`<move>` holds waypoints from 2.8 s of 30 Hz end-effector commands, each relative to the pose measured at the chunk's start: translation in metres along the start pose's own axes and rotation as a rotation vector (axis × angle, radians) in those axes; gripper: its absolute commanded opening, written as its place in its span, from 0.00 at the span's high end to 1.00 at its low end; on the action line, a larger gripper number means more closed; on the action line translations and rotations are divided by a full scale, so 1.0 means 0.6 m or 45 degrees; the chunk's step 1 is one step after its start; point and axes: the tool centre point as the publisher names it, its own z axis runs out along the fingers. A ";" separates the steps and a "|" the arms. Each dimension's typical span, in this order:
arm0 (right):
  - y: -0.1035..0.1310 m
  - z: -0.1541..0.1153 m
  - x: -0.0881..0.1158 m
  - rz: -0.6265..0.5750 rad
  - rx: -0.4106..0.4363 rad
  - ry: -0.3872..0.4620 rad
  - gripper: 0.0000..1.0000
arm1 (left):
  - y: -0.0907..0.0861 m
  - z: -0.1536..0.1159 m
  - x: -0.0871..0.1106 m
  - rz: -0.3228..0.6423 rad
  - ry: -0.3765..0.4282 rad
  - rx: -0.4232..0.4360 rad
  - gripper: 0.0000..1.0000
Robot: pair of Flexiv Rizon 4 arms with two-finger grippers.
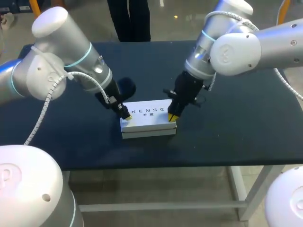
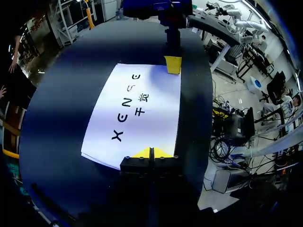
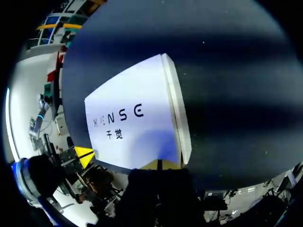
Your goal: Assemble the packaging by folding the flat box into shape, placing the metal phone stand inside, and closing the box properly
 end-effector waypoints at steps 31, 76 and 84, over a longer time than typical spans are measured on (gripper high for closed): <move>0.015 0.034 -0.013 0.040 0.019 -0.010 1.00 | 0.038 0.053 0.002 -0.020 -0.008 0.016 1.00; 0.007 -0.004 -0.009 -0.054 -0.063 0.119 1.00 | 0.016 0.008 0.030 -0.007 -0.083 0.023 0.93; 0.008 -0.082 -0.005 -0.224 -0.283 0.243 0.74 | -0.016 -0.038 0.050 -0.106 -0.101 -0.002 0.00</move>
